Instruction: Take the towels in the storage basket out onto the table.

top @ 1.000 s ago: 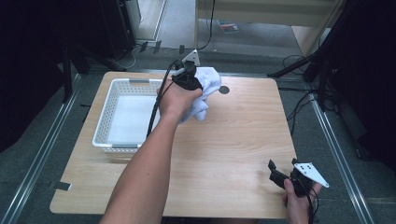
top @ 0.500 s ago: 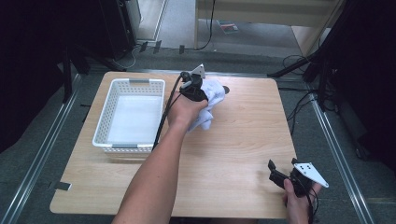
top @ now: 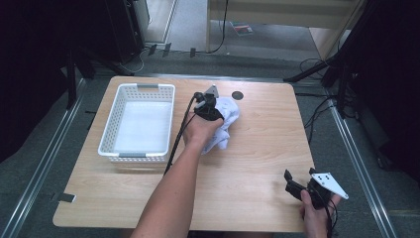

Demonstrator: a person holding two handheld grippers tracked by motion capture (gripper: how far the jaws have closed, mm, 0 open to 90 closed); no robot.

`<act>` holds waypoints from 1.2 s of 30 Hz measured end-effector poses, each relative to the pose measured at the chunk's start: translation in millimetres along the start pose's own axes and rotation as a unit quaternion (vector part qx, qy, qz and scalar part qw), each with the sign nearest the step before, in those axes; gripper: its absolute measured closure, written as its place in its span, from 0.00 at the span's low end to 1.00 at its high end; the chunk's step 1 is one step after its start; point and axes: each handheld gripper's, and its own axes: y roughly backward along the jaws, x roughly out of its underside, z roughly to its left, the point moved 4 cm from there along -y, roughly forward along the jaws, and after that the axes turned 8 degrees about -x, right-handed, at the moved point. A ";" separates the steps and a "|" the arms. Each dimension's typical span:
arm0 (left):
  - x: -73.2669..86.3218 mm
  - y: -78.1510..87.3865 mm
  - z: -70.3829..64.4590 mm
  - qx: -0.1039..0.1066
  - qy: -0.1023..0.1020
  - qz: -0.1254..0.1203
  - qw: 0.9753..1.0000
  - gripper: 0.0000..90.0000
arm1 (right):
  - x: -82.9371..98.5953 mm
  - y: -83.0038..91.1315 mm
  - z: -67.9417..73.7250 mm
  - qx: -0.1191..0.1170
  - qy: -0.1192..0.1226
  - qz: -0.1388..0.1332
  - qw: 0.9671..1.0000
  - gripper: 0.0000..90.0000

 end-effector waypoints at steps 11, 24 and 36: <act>1.6 2.7 6.4 -0.001 0.016 0.029 0.999 0.09 | -0.1 -0.5 0.7 0.001 0.002 -0.001 1.000 0.11; -8.4 39.5 49.7 -0.005 0.031 0.002 1.000 0.00 | 0.0 -0.8 1.4 0.003 0.003 0.002 1.000 0.11; -6.8 74.3 105.9 -0.021 0.045 -0.024 0.998 0.00 | 0.1 -0.9 1.7 0.004 0.005 0.003 1.000 0.11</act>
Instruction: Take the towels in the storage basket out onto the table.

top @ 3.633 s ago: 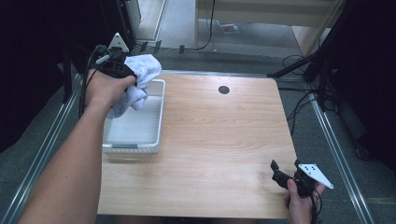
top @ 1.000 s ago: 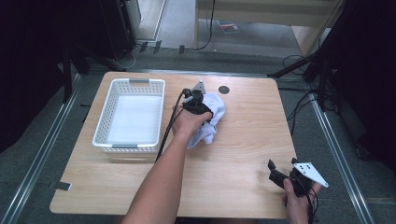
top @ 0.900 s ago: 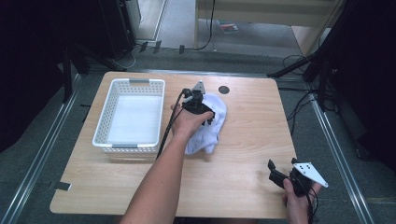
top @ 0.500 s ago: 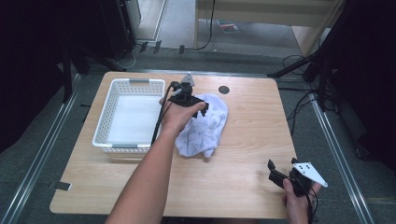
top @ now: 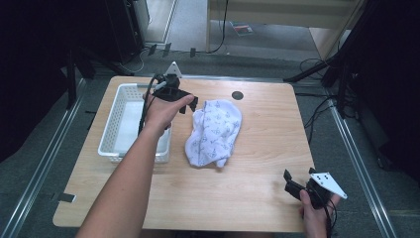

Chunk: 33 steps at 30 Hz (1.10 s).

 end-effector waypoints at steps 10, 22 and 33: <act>11.7 17.1 36.2 0.014 0.012 -0.039 0.999 0.00 | 0.0 0.0 0.0 0.001 0.000 0.000 1.000 0.11; 51.0 26.0 76.8 0.029 0.035 -0.092 0.995 0.00 | 0.0 0.0 0.2 0.001 0.001 0.000 1.000 0.11; 113.1 30.5 90.7 0.049 0.030 -0.163 0.985 0.00 | 0.0 0.2 0.2 0.002 0.001 -0.001 1.000 0.11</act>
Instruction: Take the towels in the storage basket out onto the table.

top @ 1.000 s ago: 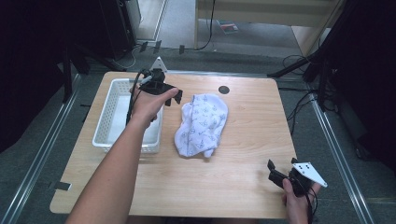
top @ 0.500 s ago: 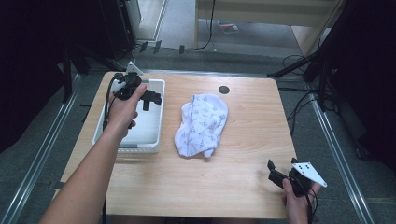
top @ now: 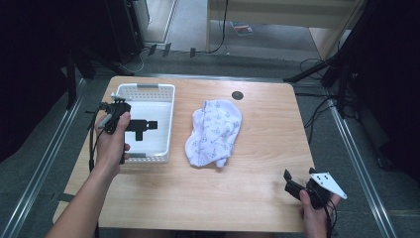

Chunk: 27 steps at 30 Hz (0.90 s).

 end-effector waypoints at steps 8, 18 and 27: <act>58.0 10.3 15.7 0.015 -0.002 -0.077 0.997 0.00 | 0.0 1.4 0.9 -0.008 0.005 -0.007 1.000 0.11; 111.9 18.9 57.3 -0.031 0.010 -0.189 0.981 0.00 | 0.1 1.7 1.3 -0.005 0.008 -0.009 1.000 0.11; 146.4 8.5 113.6 -0.071 0.076 -0.218 0.970 0.00 | 0.2 1.9 1.6 -0.006 0.010 -0.010 1.000 0.11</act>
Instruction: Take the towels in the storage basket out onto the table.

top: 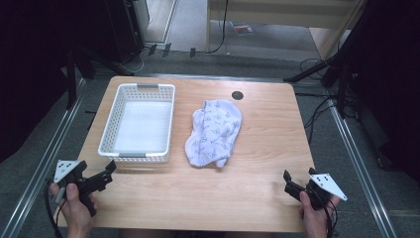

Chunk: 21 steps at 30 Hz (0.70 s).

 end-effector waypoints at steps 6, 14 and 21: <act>10.9 -11.8 29.6 -0.043 -0.012 0.005 0.999 0.00 | 0.2 -0.8 1.7 0.005 0.008 0.005 1.000 0.11; 16.0 -17.5 40.3 -0.032 0.016 0.017 0.999 0.00 | 0.6 -0.1 1.2 0.017 0.007 0.006 1.000 0.11; 15.1 -22.3 45.1 -0.029 0.041 0.027 0.998 0.00 | 0.6 -0.3 -1.2 0.023 -0.008 0.006 1.000 0.11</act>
